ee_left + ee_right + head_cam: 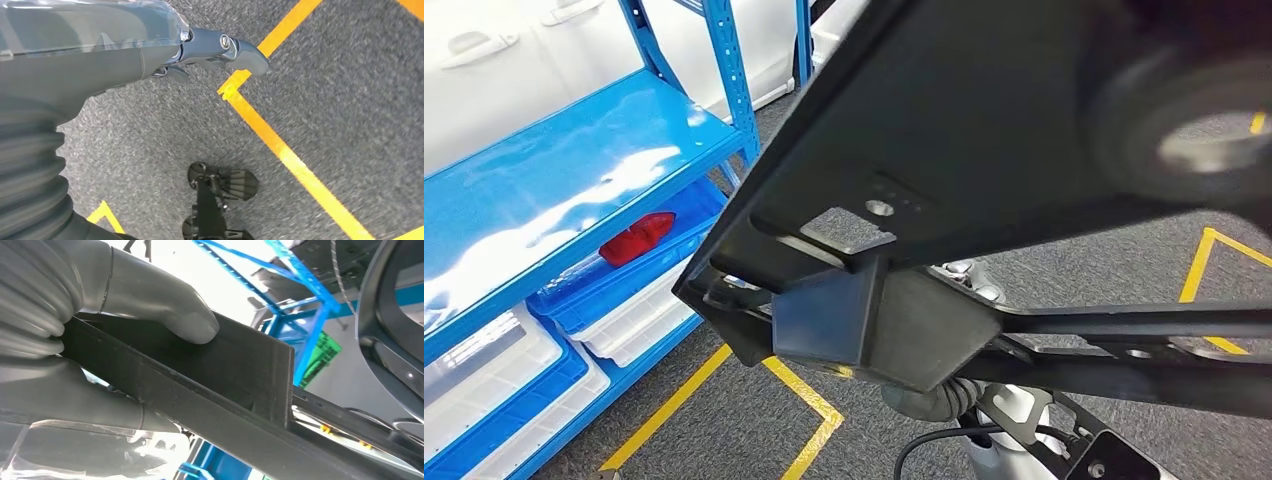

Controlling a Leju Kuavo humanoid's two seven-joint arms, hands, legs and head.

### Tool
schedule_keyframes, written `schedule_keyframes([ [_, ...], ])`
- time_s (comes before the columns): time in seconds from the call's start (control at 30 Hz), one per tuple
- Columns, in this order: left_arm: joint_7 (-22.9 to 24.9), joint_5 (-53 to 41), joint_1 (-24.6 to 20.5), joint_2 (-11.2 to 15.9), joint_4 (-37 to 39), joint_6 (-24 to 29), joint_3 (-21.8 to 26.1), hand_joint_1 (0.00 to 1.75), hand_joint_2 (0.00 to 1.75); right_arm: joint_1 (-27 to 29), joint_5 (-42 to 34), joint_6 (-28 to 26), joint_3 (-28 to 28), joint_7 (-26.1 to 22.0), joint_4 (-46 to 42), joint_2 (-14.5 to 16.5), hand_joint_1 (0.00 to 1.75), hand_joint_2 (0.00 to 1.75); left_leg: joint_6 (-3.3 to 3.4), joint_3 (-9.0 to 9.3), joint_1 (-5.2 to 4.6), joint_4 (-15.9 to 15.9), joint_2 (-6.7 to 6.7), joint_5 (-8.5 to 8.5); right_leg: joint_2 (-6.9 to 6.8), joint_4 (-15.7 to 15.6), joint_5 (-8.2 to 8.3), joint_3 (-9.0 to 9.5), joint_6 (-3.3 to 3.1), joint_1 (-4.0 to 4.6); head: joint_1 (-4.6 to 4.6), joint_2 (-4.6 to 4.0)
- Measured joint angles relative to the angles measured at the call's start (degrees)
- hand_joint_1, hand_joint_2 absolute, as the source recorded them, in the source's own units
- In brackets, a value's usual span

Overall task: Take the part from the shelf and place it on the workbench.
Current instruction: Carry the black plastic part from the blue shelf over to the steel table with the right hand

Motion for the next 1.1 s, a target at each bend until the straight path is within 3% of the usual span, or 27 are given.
schedule_keyframes([
  [0.07, 0.0, 0.2, 0.3, -0.4, 0.0, 0.0, 0.1, 0.00, 1.75, 0.0, 0.0, 0.2, 0.3, 0.0, 0.2, -0.4, 1.75, 1.75, -0.12, 0.08, -0.13, 0.1, 1.20, -0.16, -0.99, -6.3, 3.29, 3.64, -0.29, 0.08, 0.00, 0.00],
  [0.13, 0.0, 0.4, 0.7, -0.9, 0.0, 0.2, 0.2, 0.00, 1.75, -0.1, 0.0, 0.2, 0.4, 0.0, 0.2, -0.8, 1.75, 1.75, -0.54, 0.15, -0.51, 0.4, 2.15, -0.49, -3.55, -13.5, 5.39, 7.60, -1.03, 0.56, -0.01, 0.00],
  [0.2, 0.1, 0.6, 1.4, -1.2, 0.0, 0.5, 0.4, 0.00, 1.75, -0.1, 0.0, 0.0, 0.4, 0.0, 0.2, -1.4, 1.75, 1.75, -1.07, 0.29, -0.90, 0.5, 3.24, -0.82, -4.51, -16.0, 5.44, 8.63, -1.84, 1.00, -0.01, 0.00],
  [0.27, 0.2, 0.7, 2.1, -1.4, 0.0, 0.8, 0.5, 0.00, 1.75, 0.1, 0.1, -0.1, 0.4, 0.0, 0.2, -1.9, 1.75, 1.75, -1.57, 0.47, -0.92, 0.6, 4.17, -1.17, -3.03, -16.3, 5.65, 8.49, -2.52, 0.89, 0.00, 0.00],
  [0.33, 0.2, 0.7, 2.4, -1.7, 0.0, 0.8, 0.6, 0.00, 1.75, 0.1, 0.2, -0.3, 0.4, 0.0, 0.2, -2.2, 1.75, 1.75, -2.10, -0.30, -0.65, 2.8, 1.86, -3.02, -1.74, -16.7, 5.98, 8.58, -3.11, 0.56, -0.01, 0.00],
  [0.4, 0.2, 0.8, 2.8, -1.9, 0.0, 0.9, 0.6, 0.00, 1.75, 0.2, 0.2, -0.4, 0.4, 0.0, 0.2, -2.4, 1.75, 1.75, -2.53, -3.33, -0.40, 9.8, -1.49, -6.78, -0.37, -16.8, 6.17, 8.61, -3.45, 0.40, -0.01, 0.00],
  [0.47, 0.2, 0.8, 3.4, -1.9, 0.0, 0.9, 0.6, 0.00, 1.75, 0.4, 0.2, -0.4, 0.4, 0.0, 0.3, -2.6, 1.75, 1.75, -2.73, -6.74, -0.36, 16.7, -2.33, -8.96, 1.22, -16.7, 6.20, 8.59, -3.55, 0.41, -0.02, 0.00],
  [0.5, 0.3, 0.9, 3.5, -1.9, 0.0, 0.9, 0.6, 0.00, 1.75, 0.4, 0.2, -0.5, 0.4, 0.0, 0.4, -2.7, 1.75, 1.75, -2.73, -7.24, -0.34, 17.3, -2.40, -8.33, 2.02, -16.7, 6.20, 8.63, -3.55, 0.41, -0.01, 0.00],
  [0.53, 0.4, 0.9, 3.6, -1.9, 0.0, 1.0, 0.6, 0.00, 1.75, 0.5, 0.3, -0.6, 0.4, 0.0, 0.4, -2.8, 1.75, 1.75, -2.67, -6.71, -0.29, 15.6, -2.55, -6.62, 2.84, -16.6, 6.19, 8.70, -3.53, 0.40, -0.01, 0.00],
  [0.57, 0.7, 0.8, 3.6, -1.9, 0.0, 1.0, 0.6, 0.00, 1.75, 0.6, 0.5, -0.8, 0.4, 0.0, 0.4, -2.8, 1.75, 1.75, -2.55, -5.22, -0.20, 11.9, -3.02, -4.24, 3.61, -16.5, 6.16, 8.81, -3.47, 0.38, -0.01, 0.00],
  [0.63, 1.6, 0.5, 3.7, -1.9, 0.0, 1.3, 0.6, 0.00, 1.75, 1.0, 1.4, -1.8, 0.5, 0.0, 0.4, -3.0, 1.75, 1.75, -2.19, -1.91, 0.03, 4.3, -5.47, -0.91, 5.02, -16.3, 6.10, 8.83, -3.13, 0.39, -0.01, 0.00],
  [0.7, 2.6, 0.0, 3.9, -1.9, 0.0, 1.7, 0.6, 0.00, 1.75, 2.0, 2.2, -2.9, 0.6, 0.0, 0.4, -3.5, 1.75, 1.75, -1.81, -0.54, 0.01, 1.2, -7.02, -0.41, 6.18, -16.2, 6.27, 8.48, -2.45, 0.25, 0.00, 0.00],
  [0.77, 3.1, -0.3, 3.9, -2.0, 0.1, 1.7, 0.6, 0.00, 1.75, 3.2, 2.4, -3.3, 0.7, 0.0, 0.4, -4.1, 1.75, 1.75, -1.24, -0.40, -0.02, 0.8, -6.20, -0.25, 7.06, -16.4, 6.54, 8.14, -1.65, 0.09, 0.00, 0.00],
  [0.83, 2.9, 0.0, 3.8, -2.2, 0.1, 1.5, 0.7, 0.00, 1.75, 4.0, 2.4, -3.3, 0.7, 0.0, 0.4, -4.8, 1.75, 1.75, -0.42, -0.25, 0.13, 0.2, -4.94, 0.17, 5.13, -14.9, 5.46, 7.39, -1.05, 0.26, 0.00, 0.00],
  [0.9, 2.2, 0.8, 3.9, -2.5, 0.1, 1.2, 0.9, 0.00, 1.75, 4.5, 2.2, -3.3, 0.8, 0.0, 0.4, -5.4, 1.75, 1.75, 0.12, -0.18, 0.02, -0.1, -3.44, 0.35, 1.74, -9.1, 2.06, 4.72, -0.66, 0.27, 0.01, 0.00],
  [0.97, 1.7, 1.6, 4.3, -2.7, 0.1, 1.0, 1.4, 0.00, 1.75, 4.9, 1.4, -2.9, 1.0, 0.0, 0.6, -5.8, 1.75, 1.75, 0.28, -0.26, -0.21, 0.0, -1.80, 0.28, 0.42, -2.0, -0.93, 1.37, -0.36, 0.03, 0.01, 0.00],
  [1.0, 1.5, 1.9, 4.4, -2.8, 0.1, 1.1, 1.7, 0.00, 1.75, 5.0, 0.9, -2.5, 1.0, 0.0, 0.8, -5.9, 1.75, 1.75, 0.31, -0.29, -0.27, 0.0, -1.01, 0.24, 0.21, -0.3, -1.19, 0.61, -0.27, -0.06, 0.01, 0.00],
  [1.03, 1.5, 2.1, 4.4, -2.9, 0.1, 1.3, 2.0, 0.00, 1.75, 5.0, 0.4, -2.1, 1.1, 0.0, 1.0, -6.0, 1.75, 1.75, 0.29, -0.29, -0.31, 0.0, -0.23, 0.19, -0.04, -1.3, -0.22, 1.21, -0.24, -0.13, 0.00, 0.00],
  [1.1, 1.6, 2.5, 4.3, -3.2, 0.1, 2.0, 2.4, 0.00, 1.75, 4.8, -0.5, -1.2, 1.2, 0.0, 1.4, -6.1, 1.75, 1.75, 0.08, -0.15, -0.37, 0.1, 1.00, 0.00, -1.51, -8.5, 3.16, 5.26, -0.42, -0.13, 0.00, 0.00],
])
